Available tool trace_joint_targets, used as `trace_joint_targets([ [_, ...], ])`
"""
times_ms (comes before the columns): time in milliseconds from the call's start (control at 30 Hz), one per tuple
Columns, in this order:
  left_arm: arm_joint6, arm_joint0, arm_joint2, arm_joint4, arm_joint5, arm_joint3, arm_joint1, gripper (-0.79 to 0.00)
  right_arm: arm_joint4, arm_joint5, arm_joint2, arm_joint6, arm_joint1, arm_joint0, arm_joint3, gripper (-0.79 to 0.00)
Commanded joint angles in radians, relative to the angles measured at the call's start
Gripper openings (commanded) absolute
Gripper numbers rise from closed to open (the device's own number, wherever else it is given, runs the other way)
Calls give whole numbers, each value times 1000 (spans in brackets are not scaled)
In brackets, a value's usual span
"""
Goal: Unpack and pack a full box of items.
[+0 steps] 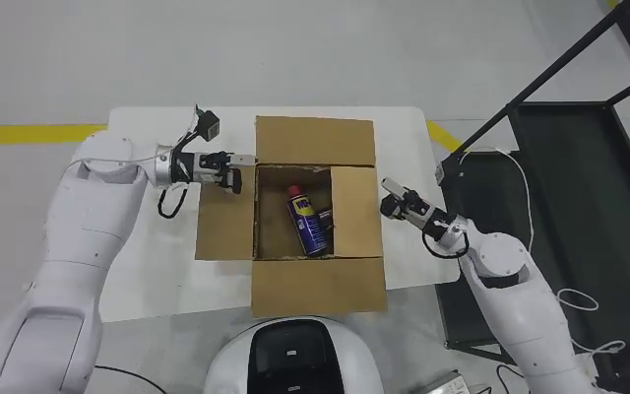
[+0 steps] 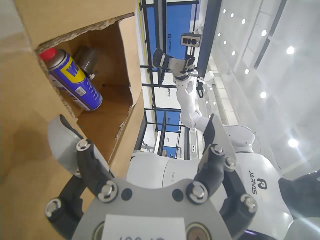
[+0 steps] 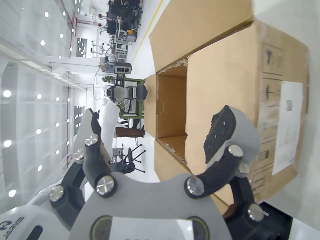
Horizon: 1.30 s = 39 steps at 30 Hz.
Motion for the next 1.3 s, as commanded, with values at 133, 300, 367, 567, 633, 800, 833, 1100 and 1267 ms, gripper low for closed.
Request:
trace_joint_targets([
  [133,57,-20,68,-41,23,-30,-29,0,76,-31,30,104,5,-21,-6,0],
  [300,140,-49,176,-63,7,-10,-79,0,97,-44,71,131,9,-57,-20,0],
  [367,183,-55,222,-67,-3,6,-102,0,103,-47,86,134,11,-74,-27,0],
  [567,328,-61,327,-43,-48,44,-161,0,112,-45,106,132,12,-110,-38,0],
  [633,373,-59,340,-25,-69,51,-171,0,119,-45,104,133,11,-112,-36,0],
  [800,393,-57,348,-17,-89,58,-177,0,130,-47,98,141,10,-112,-34,0],
  [833,393,-57,348,-17,-89,58,-177,0,130,-47,98,141,10,-112,-34,0],
  [1100,393,-57,348,-17,-89,58,-177,0,130,-47,98,141,10,-112,-34,0],
  [1267,425,-41,344,-14,-68,28,-177,0,125,-32,82,144,9,-108,-50,0],
])
